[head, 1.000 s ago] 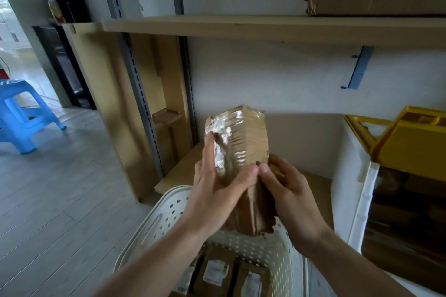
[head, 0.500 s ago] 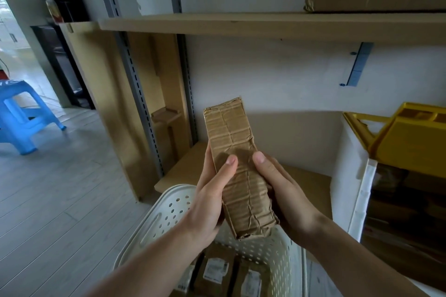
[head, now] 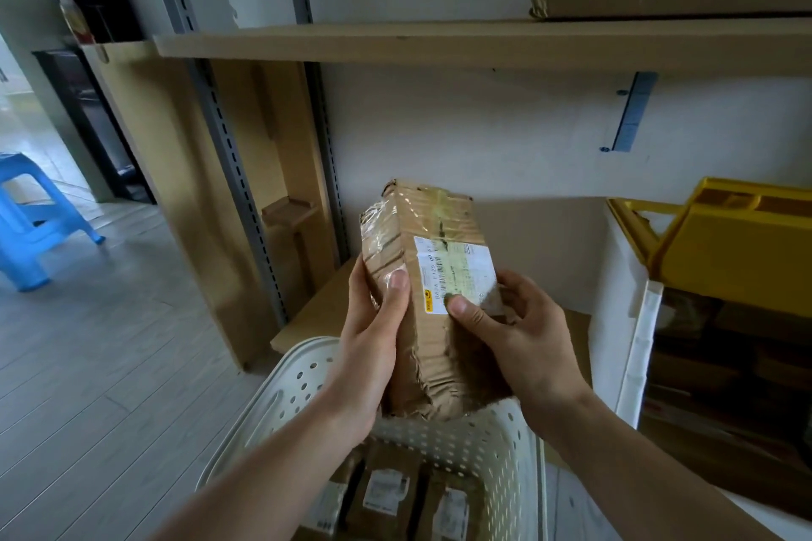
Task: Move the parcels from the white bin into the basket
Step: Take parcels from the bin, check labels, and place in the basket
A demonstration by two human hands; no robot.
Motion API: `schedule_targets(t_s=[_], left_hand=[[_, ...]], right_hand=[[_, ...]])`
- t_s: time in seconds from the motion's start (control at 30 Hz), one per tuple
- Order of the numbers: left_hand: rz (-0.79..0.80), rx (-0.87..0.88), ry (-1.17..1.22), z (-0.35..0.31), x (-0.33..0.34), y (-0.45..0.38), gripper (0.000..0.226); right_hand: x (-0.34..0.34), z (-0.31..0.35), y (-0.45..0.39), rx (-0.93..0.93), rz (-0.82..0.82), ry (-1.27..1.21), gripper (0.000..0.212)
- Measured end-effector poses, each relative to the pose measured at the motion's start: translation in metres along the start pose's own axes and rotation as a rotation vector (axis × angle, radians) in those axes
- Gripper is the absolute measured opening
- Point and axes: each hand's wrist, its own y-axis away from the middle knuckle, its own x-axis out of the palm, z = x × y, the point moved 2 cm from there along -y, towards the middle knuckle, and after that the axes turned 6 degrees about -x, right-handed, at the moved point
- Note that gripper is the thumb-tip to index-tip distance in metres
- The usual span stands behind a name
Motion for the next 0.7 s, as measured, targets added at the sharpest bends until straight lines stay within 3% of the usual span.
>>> schedule_targets(t_s=[0.1,0.3,0.47,0.57,0.7], left_hand=[[0.023,-0.016,-0.044,-0.001,0.000,0.003,0.069],[0.052,0.026,-0.051,-0.004,-0.001,0.004,0.059],[0.120,0.027,-0.068,-0.003,-0.003,0.007,0.053],[0.161,0.022,-0.087,-0.002,-0.001,0.008,0.049],[0.147,0.039,-0.095,0.001,-0.001,0.005,0.053]], right_hand=[[-0.003,0.004,0.001,-0.076,-0.024,0.032,0.063],[-0.007,0.008,0.000,-0.108,-0.047,0.037,0.035],[-0.004,0.013,0.002,0.052,0.075,-0.097,0.040],[0.002,0.013,0.009,0.214,0.187,-0.212,0.030],[0.000,0.012,0.009,0.234,0.170,-0.235,0.029]])
